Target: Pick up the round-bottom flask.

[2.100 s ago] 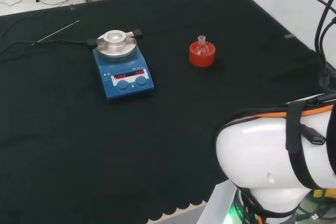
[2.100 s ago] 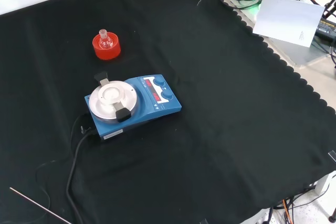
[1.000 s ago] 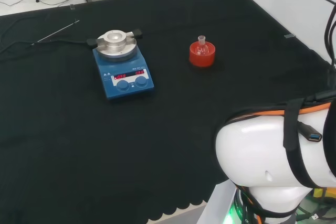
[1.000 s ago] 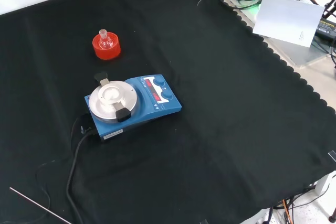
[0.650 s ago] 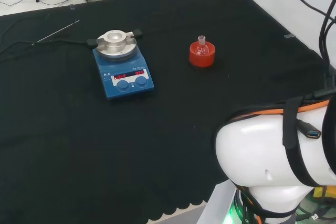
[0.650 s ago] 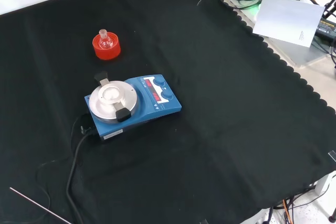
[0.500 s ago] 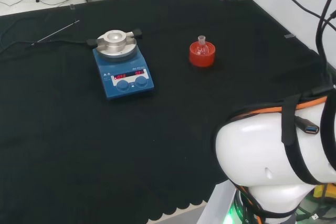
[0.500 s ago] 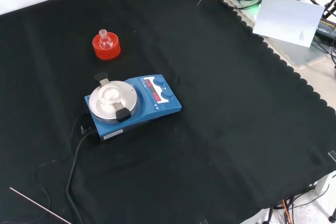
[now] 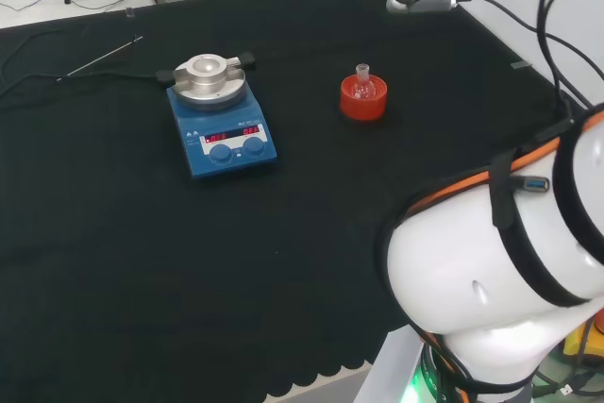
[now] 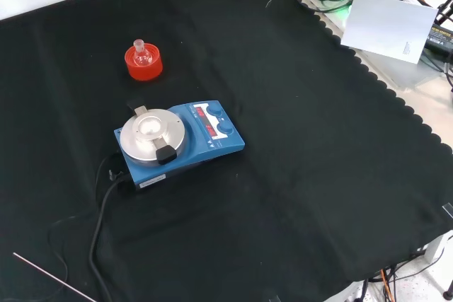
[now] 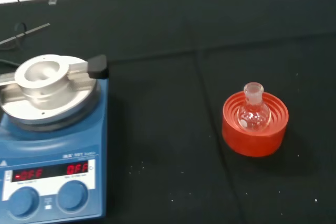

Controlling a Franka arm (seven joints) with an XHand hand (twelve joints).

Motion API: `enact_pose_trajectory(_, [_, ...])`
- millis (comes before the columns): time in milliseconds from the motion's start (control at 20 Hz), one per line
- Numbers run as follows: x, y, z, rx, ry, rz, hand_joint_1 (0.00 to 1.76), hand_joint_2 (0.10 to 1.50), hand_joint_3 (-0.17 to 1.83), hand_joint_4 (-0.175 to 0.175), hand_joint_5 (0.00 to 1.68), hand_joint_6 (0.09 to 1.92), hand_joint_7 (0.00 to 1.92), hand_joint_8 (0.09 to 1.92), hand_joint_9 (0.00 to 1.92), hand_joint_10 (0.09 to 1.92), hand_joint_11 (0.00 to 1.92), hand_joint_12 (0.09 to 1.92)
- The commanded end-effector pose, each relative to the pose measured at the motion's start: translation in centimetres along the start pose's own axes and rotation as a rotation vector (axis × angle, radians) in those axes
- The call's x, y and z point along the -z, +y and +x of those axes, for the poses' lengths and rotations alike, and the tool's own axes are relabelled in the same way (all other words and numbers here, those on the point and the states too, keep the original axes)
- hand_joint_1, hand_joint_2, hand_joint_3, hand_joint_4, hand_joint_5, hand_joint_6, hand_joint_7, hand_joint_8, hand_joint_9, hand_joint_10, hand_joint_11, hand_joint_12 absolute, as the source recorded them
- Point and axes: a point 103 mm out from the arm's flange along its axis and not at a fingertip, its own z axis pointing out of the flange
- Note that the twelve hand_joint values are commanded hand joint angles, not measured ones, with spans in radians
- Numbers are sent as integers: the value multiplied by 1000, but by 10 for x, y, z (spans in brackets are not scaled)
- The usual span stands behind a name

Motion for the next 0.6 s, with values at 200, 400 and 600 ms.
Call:
enact_pose_trajectory(200, [-41,88,-37,-42,21,33,332,1204,225,-7,457,87,209,501,256,609,0,1208])
enact_pose_trajectory(400, [-66,115,-47,-61,11,69,339,1202,226,-8,458,87,208,503,257,610,0,1209])
enact_pose_trajectory(600, [-85,134,-52,-72,9,87,344,1201,227,-9,459,87,207,504,256,610,0,1209])
